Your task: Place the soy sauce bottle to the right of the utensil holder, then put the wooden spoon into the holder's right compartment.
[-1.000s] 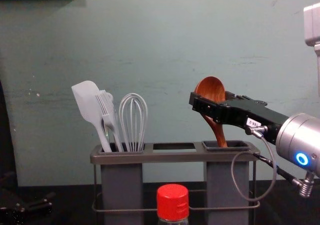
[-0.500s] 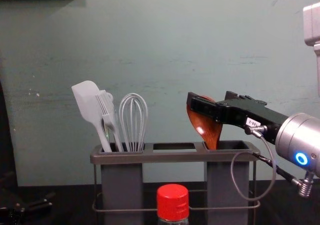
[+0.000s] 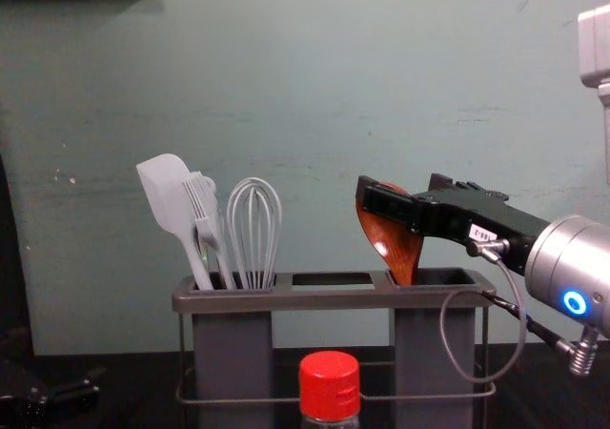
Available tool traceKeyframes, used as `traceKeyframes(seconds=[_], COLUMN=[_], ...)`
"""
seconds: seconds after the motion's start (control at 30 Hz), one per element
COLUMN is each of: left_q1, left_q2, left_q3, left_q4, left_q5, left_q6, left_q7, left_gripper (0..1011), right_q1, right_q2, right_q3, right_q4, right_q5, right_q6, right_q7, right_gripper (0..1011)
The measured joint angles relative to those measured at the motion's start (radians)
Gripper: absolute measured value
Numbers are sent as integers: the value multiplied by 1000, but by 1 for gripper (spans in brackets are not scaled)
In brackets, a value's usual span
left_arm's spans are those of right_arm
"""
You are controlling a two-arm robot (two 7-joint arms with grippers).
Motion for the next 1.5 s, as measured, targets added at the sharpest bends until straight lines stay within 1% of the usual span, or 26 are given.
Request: traceKeyframes(seconds=[1.23, 1.5], left_q1=[0, 0], left_q2=[0, 0], left_q3=[0, 0], left_q4=[0, 0], left_q5=[0, 0], left_q6=[0, 0], left_q7=[0, 0], left_gripper=[1005, 1005], right_q1=[0, -8], right_q2=[0, 3], right_q3=[0, 5], right_q4=[0, -20], right_q5=[0, 3], right_q6=[0, -14], right_q7=[0, 0], right_gripper=[1002, 1003])
